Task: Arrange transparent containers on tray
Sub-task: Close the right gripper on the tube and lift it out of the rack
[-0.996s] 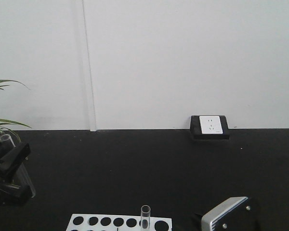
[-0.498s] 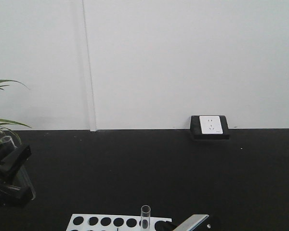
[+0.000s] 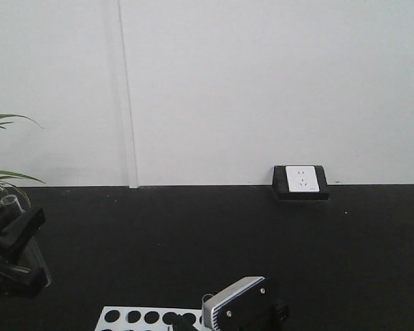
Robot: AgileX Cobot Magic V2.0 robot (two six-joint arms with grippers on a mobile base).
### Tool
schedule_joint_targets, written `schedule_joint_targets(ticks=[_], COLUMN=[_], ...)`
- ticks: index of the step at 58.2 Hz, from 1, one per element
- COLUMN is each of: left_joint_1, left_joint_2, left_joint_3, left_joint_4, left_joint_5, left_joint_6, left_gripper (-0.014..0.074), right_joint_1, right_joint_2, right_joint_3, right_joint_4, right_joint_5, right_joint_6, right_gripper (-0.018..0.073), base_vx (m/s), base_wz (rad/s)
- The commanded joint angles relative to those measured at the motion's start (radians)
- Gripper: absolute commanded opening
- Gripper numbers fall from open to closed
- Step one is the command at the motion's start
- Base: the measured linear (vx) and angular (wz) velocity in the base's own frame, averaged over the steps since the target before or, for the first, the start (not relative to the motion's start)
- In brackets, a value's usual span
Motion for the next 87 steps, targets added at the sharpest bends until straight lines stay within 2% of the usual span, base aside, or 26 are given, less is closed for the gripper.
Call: schedule_joint_targets(ticks=[1, 8, 17, 31, 32, 33, 48, 58, 69, 76, 87], left_joint_1=[-0.003, -0.003, -0.003, -0.003, -0.003, -0.003, -0.003, -0.003, -0.003, -0.003, -0.003], left_joint_2=[-0.020, -0.020, -0.020, -0.020, -0.020, -0.020, -0.020, -0.020, -0.020, -0.020, -0.020], left_joint_3=[-0.037, -0.037, -0.037, -0.037, -0.037, -0.037, -0.037, -0.037, -0.037, -0.037, -0.037], left_joint_4=[-0.009, -0.009, -0.009, -0.009, -0.009, -0.009, -0.009, -0.009, -0.008, -0.008, -0.007], left_joint_5=[-0.079, -0.079, -0.079, -0.079, -0.079, -0.079, -0.079, -0.079, -0.080, -0.080, -0.072], left_joint_6=[-0.001, -0.001, -0.001, -0.001, -0.001, -0.001, -0.001, -0.001, -0.001, -0.001, -0.001], left_gripper=[0.0138, 0.0138, 0.0138, 0.0138, 0.0138, 0.0138, 0.0138, 0.0138, 0.0138, 0.0138, 0.0138], right_joint_1=[0.001, 0.001, 0.001, 0.001, 0.001, 0.001, 0.001, 0.001, 0.001, 0.001, 0.001], right_joint_2=[-0.016, 0.001, 0.003, 0.003, 0.003, 0.003, -0.028, -0.118, -0.218, -0.270, -0.319], right_joint_3=[-0.032, -0.032, -0.032, -0.032, -0.032, -0.032, -0.032, -0.033, -0.033, -0.033, -0.114], right_joint_4=[0.010, 0.064, 0.056, 0.039, 0.025, 0.025, 0.031, 0.036, 0.112, 0.127, 0.136], right_joint_5=[-0.076, -0.080, -0.080, -0.067, -0.068, -0.068, -0.064, -0.015, 0.029, 0.044, 0.149], right_joint_6=[-0.008, -0.008, -0.008, -0.006, -0.006, -0.006, -0.008, -0.032, -0.068, -0.081, -0.137], right_gripper=[0.0478, 0.0478, 0.0445, 0.0276, 0.0224, 0.0212, 0.0106, 0.0093, 0.0093, 0.0093, 0.0096], base_vx=[0.00, 0.00, 0.00, 0.00, 0.00, 0.00, 0.00, 0.00, 0.00, 0.00, 0.00], base_wz=[0.00, 0.00, 0.00, 0.00, 0.00, 0.00, 0.00, 0.00, 0.00, 0.00, 0.00])
